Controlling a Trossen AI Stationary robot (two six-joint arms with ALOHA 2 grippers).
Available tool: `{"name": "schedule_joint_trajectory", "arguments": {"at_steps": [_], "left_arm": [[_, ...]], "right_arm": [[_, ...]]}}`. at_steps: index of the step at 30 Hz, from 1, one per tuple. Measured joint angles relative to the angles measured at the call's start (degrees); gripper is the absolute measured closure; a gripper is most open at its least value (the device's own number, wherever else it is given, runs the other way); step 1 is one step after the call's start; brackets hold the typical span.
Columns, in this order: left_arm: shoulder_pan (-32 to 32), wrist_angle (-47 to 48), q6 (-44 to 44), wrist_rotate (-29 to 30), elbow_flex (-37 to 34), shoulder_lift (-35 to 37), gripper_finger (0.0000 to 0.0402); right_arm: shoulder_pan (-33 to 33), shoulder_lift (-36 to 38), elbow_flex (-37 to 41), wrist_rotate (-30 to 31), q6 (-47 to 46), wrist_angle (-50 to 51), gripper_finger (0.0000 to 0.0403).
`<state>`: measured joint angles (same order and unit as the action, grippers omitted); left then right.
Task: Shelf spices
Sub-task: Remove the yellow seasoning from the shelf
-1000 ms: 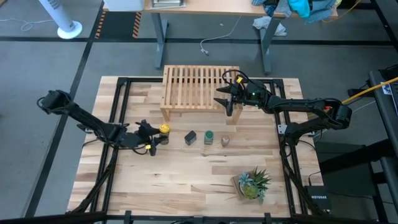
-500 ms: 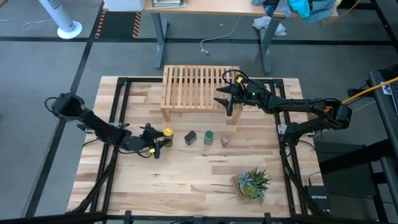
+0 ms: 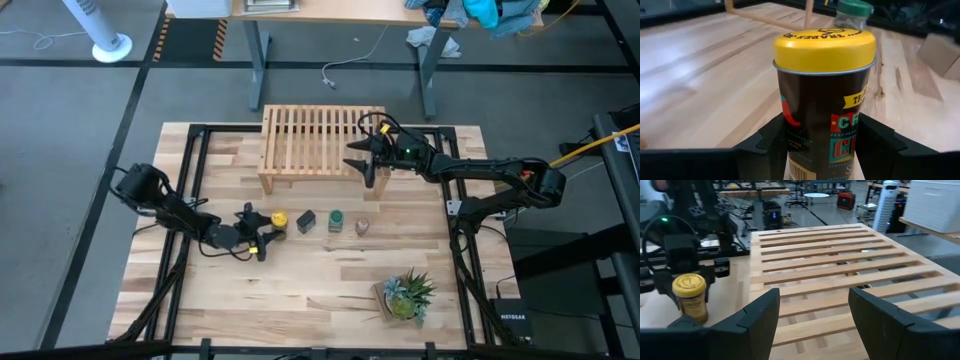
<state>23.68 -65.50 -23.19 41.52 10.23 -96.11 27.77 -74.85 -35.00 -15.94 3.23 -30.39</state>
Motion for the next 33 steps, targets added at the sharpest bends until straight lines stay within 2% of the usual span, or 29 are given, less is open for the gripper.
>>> {"name": "schedule_joint_trajectory", "arguments": {"at_steps": [6, 11, 21, 33], "left_arm": [[-0.62, -1.0, 3.83, 0.44, 3.12, -4.68, 0.0227], [-1.62, -0.61, 2.84, 0.39, 5.02, -7.17, 0.02], [-1.62, -0.13, 0.34, 0.04, 5.61, -7.29, 0.019], [-1.7, -1.52, 3.86, 0.05, 5.59, -4.07, 0.0188]], "right_arm": [[0.0, 0.0, 0.02, -3.24, 0.21, -0.14, 0.016], [0.0, 0.0, 0.02, -3.24, 0.21, -0.11, 0.016], [0.0, 0.0, 0.02, -3.24, 0.21, 0.02, 0.016], [0.0, 0.0, 0.01, -3.24, 0.24, 0.05, 0.016]]}}
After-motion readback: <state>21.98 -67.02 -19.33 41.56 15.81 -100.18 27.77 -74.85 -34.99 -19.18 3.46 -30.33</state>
